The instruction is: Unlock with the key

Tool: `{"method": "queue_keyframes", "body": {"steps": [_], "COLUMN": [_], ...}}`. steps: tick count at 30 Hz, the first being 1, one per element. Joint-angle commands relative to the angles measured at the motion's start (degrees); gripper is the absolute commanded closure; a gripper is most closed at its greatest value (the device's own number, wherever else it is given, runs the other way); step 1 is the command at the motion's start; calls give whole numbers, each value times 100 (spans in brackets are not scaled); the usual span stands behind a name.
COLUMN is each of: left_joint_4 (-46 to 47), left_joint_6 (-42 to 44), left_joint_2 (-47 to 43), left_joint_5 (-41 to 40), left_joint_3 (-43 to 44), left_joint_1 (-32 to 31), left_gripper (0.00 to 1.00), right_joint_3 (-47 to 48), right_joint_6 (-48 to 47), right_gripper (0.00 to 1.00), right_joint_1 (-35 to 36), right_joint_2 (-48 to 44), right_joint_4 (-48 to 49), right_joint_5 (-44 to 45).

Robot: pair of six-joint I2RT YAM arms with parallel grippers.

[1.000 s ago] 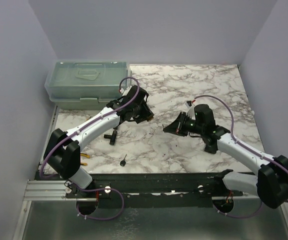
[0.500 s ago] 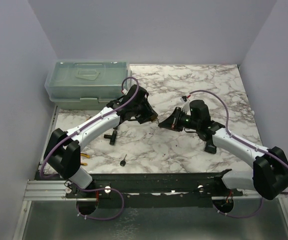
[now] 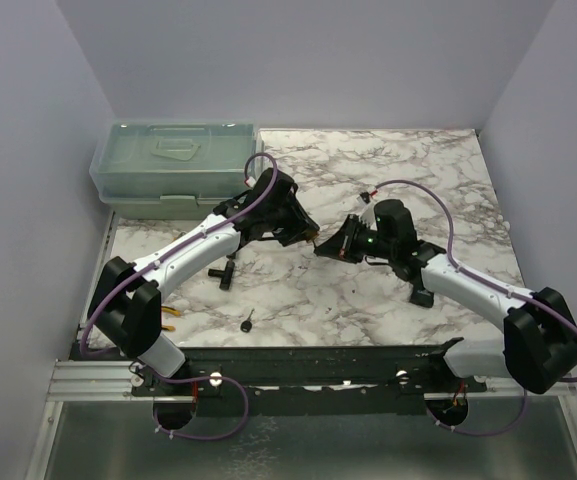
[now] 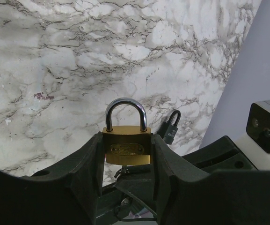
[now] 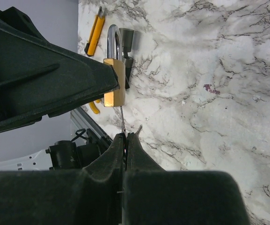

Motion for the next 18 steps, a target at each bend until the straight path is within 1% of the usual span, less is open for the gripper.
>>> {"method": "queue_keyframes", "body": {"steps": [1,18], "left_joint_4": [172,203], "left_joint_6": [-91,-83], "left_joint_2": [-67,-102], "left_joint_5": [169,145], "left_joint_3": [-95,-188], "left_joint_1": [-2,-4], "left_gripper": [100,100], "right_joint_3": [236,359], "right_joint_6": [-43,-95], "right_gripper": [100,100], "right_joint_1": [48,44], "right_joint_2": [77,65], "right_joint_4": [90,-152], "right_joint_5": [263,527]}}
